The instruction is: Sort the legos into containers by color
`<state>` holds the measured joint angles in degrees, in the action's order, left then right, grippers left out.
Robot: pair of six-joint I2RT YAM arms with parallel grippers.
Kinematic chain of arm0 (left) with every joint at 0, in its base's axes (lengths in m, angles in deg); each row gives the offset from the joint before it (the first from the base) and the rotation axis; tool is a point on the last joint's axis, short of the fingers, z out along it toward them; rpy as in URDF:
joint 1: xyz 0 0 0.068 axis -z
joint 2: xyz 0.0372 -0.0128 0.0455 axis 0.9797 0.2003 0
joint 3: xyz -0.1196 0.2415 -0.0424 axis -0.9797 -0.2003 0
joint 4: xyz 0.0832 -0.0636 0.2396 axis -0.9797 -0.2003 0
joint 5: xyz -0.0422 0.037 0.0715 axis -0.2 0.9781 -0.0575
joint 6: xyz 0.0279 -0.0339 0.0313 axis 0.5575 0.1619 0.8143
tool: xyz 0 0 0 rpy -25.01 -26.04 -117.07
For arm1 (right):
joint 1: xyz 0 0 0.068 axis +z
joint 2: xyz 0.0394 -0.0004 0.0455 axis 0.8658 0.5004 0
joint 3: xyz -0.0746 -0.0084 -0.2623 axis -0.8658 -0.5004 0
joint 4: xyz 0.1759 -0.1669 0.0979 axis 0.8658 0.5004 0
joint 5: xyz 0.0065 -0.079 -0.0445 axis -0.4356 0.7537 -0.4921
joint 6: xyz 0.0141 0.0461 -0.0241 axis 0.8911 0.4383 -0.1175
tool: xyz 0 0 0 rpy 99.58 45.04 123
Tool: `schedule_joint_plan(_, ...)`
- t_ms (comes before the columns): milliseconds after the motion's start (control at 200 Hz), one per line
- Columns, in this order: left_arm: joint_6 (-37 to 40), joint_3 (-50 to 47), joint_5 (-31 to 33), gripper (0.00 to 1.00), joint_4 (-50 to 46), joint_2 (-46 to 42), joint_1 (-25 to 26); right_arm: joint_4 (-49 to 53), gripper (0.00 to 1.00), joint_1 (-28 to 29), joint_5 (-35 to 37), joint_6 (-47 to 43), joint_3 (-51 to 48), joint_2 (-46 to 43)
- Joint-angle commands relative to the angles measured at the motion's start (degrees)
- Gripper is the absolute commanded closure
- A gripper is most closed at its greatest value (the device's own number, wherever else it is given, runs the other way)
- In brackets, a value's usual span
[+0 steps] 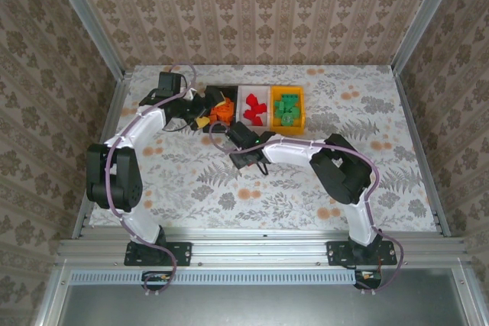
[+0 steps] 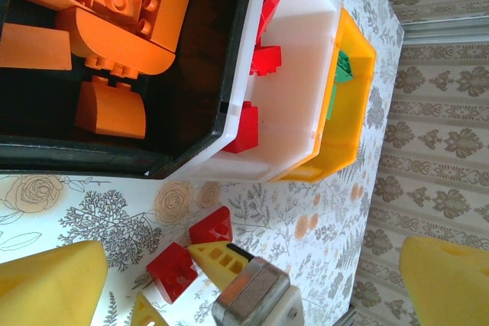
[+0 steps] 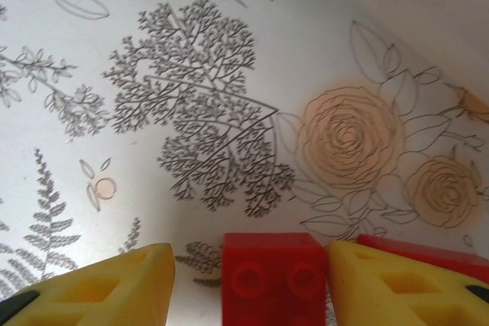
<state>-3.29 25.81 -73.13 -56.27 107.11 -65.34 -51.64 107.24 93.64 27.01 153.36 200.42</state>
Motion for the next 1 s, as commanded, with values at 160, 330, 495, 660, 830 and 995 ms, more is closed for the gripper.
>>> schedule_joint_plan(160,-0.1,0.2,-1.1,0.00,0.0,-1.6,0.3,0.3,0.49,3.0,2.6,3.9,-2.3,-0.6)
schedule_joint_plan(330,-0.1,0.2,-1.0,0.00,-0.1,-1.7,0.4,0.6,0.57,2.9,4.7,3.6,-2.2,1.5)
schedule_joint_plan(495,0.1,0.4,-0.9,0.00,-0.2,-2.0,0.3,-0.8,0.64,3.0,5.4,4.0,-4.0,-2.5)
schedule_joint_plan(660,-0.1,0.4,-1.0,0.00,-0.3,-2.0,-0.1,-1.2,0.67,1.0,6.6,1.9,-3.2,-9.8)
schedule_joint_plan(830,-1.4,-1.0,-0.2,0.00,1.0,-2.4,0.3,1.7,0.68,-6.7,7.4,0.6,5.3,-7.5)
schedule_joint_plan(995,-6.8,-6.8,0.3,0.00,8.6,-5.5,1.1,4.2,0.69,-11.7,7.1,1.8,17.7,2.9)
